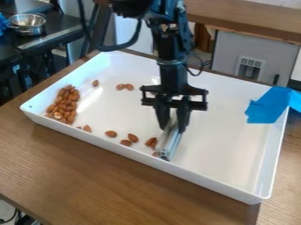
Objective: Sweep into pile
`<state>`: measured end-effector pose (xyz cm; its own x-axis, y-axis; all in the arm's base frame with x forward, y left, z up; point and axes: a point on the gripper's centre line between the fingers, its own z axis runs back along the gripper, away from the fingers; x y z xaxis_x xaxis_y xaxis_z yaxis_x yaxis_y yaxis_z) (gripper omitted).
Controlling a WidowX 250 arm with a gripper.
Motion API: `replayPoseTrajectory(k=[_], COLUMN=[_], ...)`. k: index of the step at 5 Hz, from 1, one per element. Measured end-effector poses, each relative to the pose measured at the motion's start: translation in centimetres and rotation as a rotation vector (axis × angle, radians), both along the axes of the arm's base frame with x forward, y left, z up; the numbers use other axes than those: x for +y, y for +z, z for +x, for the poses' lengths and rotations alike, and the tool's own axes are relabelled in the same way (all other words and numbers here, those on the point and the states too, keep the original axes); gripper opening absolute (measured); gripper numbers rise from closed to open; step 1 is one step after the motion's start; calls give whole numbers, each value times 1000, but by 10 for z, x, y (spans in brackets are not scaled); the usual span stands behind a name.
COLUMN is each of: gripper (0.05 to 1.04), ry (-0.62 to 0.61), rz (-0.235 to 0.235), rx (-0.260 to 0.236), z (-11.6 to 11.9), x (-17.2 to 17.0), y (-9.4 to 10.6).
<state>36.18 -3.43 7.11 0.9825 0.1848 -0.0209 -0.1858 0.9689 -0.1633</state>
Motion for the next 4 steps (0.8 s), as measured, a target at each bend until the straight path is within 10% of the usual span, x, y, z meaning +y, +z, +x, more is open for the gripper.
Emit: replayPoseTrajectory(k=[4], gripper=[370], ry=[6], rz=[84], rx=[-95], z=[-19], x=[80], y=[-9])
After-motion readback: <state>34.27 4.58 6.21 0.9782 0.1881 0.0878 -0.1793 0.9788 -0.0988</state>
